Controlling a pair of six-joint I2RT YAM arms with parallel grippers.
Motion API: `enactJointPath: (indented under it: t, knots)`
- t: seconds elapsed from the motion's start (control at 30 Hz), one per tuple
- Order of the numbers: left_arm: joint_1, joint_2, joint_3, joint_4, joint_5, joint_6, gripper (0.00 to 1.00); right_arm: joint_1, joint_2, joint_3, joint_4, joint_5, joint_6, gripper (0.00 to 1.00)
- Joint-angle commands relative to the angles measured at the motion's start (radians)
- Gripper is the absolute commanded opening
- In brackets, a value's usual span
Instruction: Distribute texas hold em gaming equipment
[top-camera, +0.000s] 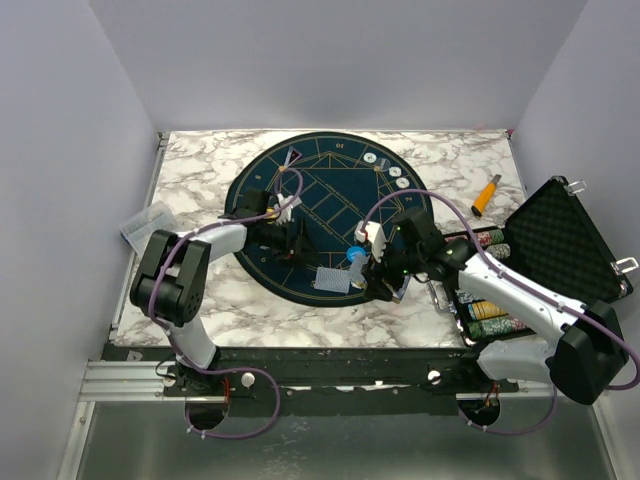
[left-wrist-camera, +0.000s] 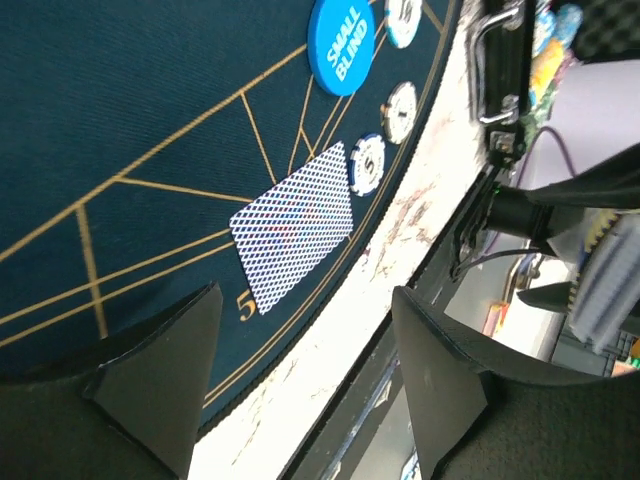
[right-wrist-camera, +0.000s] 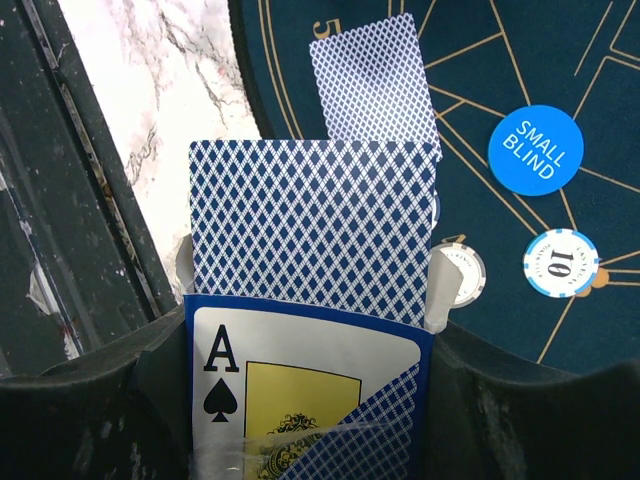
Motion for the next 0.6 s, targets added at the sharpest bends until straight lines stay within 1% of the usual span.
enactJointPath:
  t: [0.0, 0.1, 0.27, 0.33, 0.43, 0.57]
  knots:
    - [0.079, -0.092, -0.029, 0.011, 0.162, 0.032, 0.72, -0.002, -0.006, 0.003, 0.019, -0.032, -0.020, 0.01]
    - [0.077, -0.175, -0.060, 0.083, 0.267, 0.003, 0.72, -0.002, -0.001, 0.008, 0.025, -0.040, -0.022, 0.01]
    - [0.017, -0.268, -0.074, 0.146, 0.324, -0.038, 0.72, -0.002, 0.028, 0.016, 0.034, -0.059, -0.028, 0.01]
    - [-0.022, -0.283, -0.072, 0.158, 0.322, -0.047, 0.71, -0.002, 0.035, 0.018, 0.036, -0.064, -0.030, 0.01]
    - [-0.090, -0.283, -0.064, 0.168, 0.281, -0.054, 0.70, -0.002, 0.040, 0.024, 0.038, -0.080, -0.033, 0.01]
    - [-0.144, -0.235, -0.031, 0.174, 0.237, -0.080, 0.65, -0.002, 0.040, 0.031, 0.028, -0.101, -0.045, 0.01]
